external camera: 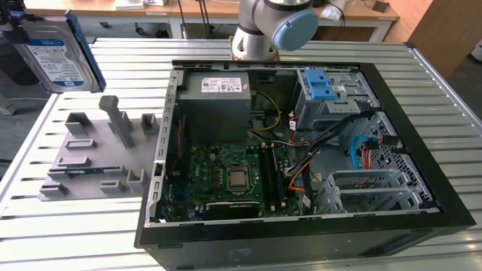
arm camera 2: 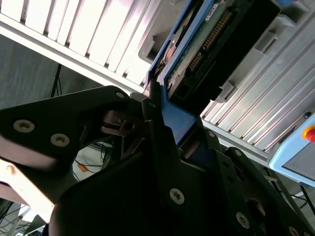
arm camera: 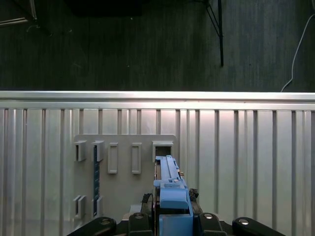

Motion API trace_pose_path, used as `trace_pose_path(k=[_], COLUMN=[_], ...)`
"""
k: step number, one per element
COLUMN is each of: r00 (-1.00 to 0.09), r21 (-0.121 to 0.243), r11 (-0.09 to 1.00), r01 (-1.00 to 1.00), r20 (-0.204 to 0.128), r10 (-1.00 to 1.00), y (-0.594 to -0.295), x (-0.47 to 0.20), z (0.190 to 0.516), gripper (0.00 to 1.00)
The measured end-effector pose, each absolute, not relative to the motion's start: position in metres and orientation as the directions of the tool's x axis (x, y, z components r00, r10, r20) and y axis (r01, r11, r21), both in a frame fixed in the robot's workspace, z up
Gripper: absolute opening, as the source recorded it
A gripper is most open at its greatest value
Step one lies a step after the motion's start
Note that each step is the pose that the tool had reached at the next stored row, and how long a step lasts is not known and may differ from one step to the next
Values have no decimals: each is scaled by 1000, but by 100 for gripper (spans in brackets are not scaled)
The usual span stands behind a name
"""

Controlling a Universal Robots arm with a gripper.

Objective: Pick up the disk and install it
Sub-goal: 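Pick up the disk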

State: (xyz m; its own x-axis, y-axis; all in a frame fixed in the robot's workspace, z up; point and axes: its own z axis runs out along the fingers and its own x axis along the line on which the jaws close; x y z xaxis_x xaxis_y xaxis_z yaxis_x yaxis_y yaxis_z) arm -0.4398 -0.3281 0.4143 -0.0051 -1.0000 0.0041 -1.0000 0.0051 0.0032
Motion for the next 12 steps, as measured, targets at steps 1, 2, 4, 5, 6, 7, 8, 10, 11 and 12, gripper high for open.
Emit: trace_pose_path(k=[1, 2, 4, 5, 6, 7, 8, 10, 11, 12], r00=[-5, -5, -5, -5, -5, -5, -5, -5, -5, -5], r21=[3, 3, 3, 3, 3, 3, 3, 3, 3, 3], r11=[5, 5, 5, 5, 5, 5, 5, 5, 5, 5], r01=[-1000, -1000, -1000, -1000, -1000, -1000, -1000, -1000, -1000, -1000], r20=[4, 4, 4, 4, 4, 4, 4, 4, 4, 4], r10=[-1000, -1000, -1000, -1000, -1000, -1000, -1000, -1000, -1000, -1000], y=[-328, -328, -328, -328, -328, -328, -328, -328, -328, -328], x=[-440, -440, -440, -440, -440, -440, -440, -440, -440, -440], z=[415, 416, 419, 419, 420, 422, 423, 425, 426, 426], gripper=[36, 36, 36, 36, 36, 36, 36, 36, 36, 36])
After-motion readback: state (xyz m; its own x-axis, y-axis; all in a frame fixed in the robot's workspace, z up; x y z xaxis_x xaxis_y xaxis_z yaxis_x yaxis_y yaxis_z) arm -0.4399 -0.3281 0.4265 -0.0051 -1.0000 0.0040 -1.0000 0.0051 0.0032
